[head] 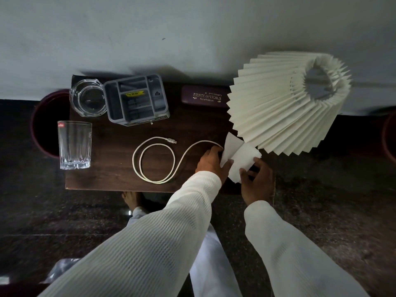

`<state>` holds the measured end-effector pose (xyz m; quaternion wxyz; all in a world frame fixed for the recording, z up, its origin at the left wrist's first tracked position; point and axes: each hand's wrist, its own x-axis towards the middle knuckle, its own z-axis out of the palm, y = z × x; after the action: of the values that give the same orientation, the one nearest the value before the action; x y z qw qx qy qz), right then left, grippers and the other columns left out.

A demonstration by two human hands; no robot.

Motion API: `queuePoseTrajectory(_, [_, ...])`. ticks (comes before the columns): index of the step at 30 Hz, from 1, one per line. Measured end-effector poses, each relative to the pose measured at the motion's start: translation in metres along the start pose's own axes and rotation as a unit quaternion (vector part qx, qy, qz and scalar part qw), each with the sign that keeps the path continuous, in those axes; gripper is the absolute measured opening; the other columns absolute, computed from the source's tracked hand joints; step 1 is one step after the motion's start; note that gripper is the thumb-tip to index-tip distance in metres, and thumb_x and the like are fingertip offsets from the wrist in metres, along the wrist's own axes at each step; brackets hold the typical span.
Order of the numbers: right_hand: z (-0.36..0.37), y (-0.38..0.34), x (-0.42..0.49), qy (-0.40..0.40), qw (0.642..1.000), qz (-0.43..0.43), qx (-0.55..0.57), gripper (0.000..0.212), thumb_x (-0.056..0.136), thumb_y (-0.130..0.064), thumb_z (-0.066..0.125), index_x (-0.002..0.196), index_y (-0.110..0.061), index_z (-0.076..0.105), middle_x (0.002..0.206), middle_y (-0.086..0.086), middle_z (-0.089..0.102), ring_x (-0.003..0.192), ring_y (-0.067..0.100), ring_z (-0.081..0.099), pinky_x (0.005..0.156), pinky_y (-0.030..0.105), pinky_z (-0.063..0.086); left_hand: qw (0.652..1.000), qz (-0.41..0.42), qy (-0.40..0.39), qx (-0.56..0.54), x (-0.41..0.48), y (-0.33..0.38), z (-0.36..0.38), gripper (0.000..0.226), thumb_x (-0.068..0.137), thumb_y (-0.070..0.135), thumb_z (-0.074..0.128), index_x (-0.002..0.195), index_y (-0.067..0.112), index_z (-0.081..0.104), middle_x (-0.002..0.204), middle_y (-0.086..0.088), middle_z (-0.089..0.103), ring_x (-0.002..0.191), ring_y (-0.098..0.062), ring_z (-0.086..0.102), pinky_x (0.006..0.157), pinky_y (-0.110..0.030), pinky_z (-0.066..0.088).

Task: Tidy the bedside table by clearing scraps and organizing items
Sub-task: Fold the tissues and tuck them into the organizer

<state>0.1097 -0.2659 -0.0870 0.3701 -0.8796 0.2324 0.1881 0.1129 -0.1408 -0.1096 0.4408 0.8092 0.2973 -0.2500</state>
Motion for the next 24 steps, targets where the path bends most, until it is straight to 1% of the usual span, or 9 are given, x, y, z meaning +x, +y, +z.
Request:
queuePoseTrajectory(2, [0.001, 0.003, 0.001, -0.009, 1.0, -0.006, 0.005, 0.053, 0.089, -0.014, 0.071, 0.137, -0.01, 0.049, 0.139, 0.012, 0.049, 0.099, 0.011, 0.056, 0.072, 0.011, 0.045, 1.0, 0.005, -0.011, 0.018, -0.001, 0.0, 0.001, 0.043, 0.081, 0.045, 0.071, 0.115, 0.022, 0.058, 0.117, -0.004, 0.061, 0.102, -0.028, 0.063, 0.088, -0.042, 0.055])
queuePoseTrajectory(4, [0.003, 0.007, 0.002, -0.014, 1.0, -0.001, 0.028, 0.054, 0.088, -0.014, 0.071, 0.137, -0.009, 0.048, 0.136, 0.013, 0.054, 0.096, 0.013, 0.058, 0.058, 0.001, 0.044, 1.0, 0.019, -0.007, 0.015, -0.002, -0.001, 0.002, 0.032, 0.08, 0.043, 0.073, 0.103, 0.024, 0.062, 0.109, -0.001, 0.061, 0.094, -0.024, 0.063, 0.082, -0.035, 0.055])
queuePoseTrajectory(6, [0.004, 0.01, 0.003, -0.016, 0.998, 0.014, 0.059, 0.057, 0.087, -0.018, 0.074, 0.136, -0.01, 0.047, 0.131, 0.012, 0.059, 0.094, 0.013, 0.059, 0.053, 0.0, 0.044, 1.0, 0.025, 0.005, 0.005, -0.005, -0.001, 0.004, 0.021, 0.079, 0.038, 0.074, 0.089, 0.024, 0.062, 0.101, 0.001, 0.06, 0.086, -0.021, 0.063, 0.073, -0.028, 0.051])
queuePoseTrajectory(9, [0.004, 0.012, 0.002, -0.025, 0.995, 0.038, 0.089, 0.063, 0.084, -0.021, 0.077, 0.137, -0.011, 0.045, 0.126, 0.01, 0.062, 0.097, 0.015, 0.061, 0.064, 0.006, 0.044, 1.0, 0.023, 0.008, 0.006, -0.01, -0.003, 0.007, 0.015, 0.082, 0.031, 0.073, 0.084, 0.021, 0.061, 0.098, -0.001, 0.061, 0.081, -0.022, 0.063, 0.071, -0.028, 0.051])
queuePoseTrajectory(11, [0.005, 0.013, 0.004, -0.044, 0.993, 0.051, 0.098, 0.062, 0.083, -0.021, 0.078, 0.136, -0.01, 0.047, 0.125, 0.009, 0.063, 0.1, 0.015, 0.061, 0.071, 0.014, 0.046, 1.0, 0.026, 0.011, -0.009, -0.014, -0.003, 0.006, 0.014, 0.083, 0.029, 0.071, 0.083, 0.021, 0.06, 0.103, 0.0, 0.06, 0.083, -0.02, 0.062, 0.07, -0.027, 0.048])
queuePoseTrajectory(15, [0.003, 0.014, 0.005, -0.103, 0.99, 0.046, 0.08, 0.049, 0.084, -0.025, 0.077, 0.127, -0.018, 0.055, 0.115, -0.002, 0.064, 0.092, 0.007, 0.061, 0.066, 0.012, 0.043, 0.998, 0.049, -0.011, -0.03, -0.025, -0.001, 0.004, 0.018, 0.082, 0.031, 0.073, 0.084, 0.02, 0.059, 0.116, -0.003, 0.059, 0.1, -0.021, 0.06, 0.083, -0.036, 0.054])
queuePoseTrajectory(18, [0.001, 0.013, 0.002, -0.124, 0.989, 0.034, 0.075, 0.043, 0.087, -0.025, 0.073, 0.126, -0.024, 0.057, 0.11, -0.008, 0.062, 0.097, 0.009, 0.059, 0.071, 0.016, 0.045, 0.996, 0.07, -0.016, -0.058, -0.033, -0.004, -0.003, 0.019, 0.083, 0.033, 0.073, 0.082, 0.021, 0.059, 0.117, -0.003, 0.061, 0.105, -0.02, 0.058, 0.087, -0.035, 0.054])
queuePoseTrajectory(22, [-0.002, 0.007, -0.009, -0.161, 0.984, 0.024, 0.07, 0.036, 0.088, -0.022, 0.071, 0.121, -0.029, 0.057, 0.103, -0.016, 0.061, 0.099, 0.007, 0.059, 0.07, 0.013, 0.044, 0.986, 0.03, -0.024, -0.165, -0.042, -0.013, -0.018, 0.026, 0.093, 0.039, 0.06, 0.091, 0.014, 0.064, 0.102, -0.006, 0.066, 0.093, -0.02, 0.063, 0.084, -0.039, 0.056])
queuePoseTrajectory(24, [-0.002, 0.002, -0.016, -0.193, 0.979, 0.011, 0.071, 0.036, 0.088, -0.022, 0.071, 0.121, -0.026, 0.056, 0.111, -0.01, 0.064, 0.104, 0.01, 0.061, 0.077, 0.019, 0.049, 0.977, 0.043, 0.009, -0.21, -0.046, -0.021, -0.028, 0.017, 0.093, 0.032, 0.061, 0.089, 0.015, 0.062, 0.09, -0.003, 0.067, 0.082, -0.014, 0.063, 0.074, -0.028, 0.055])
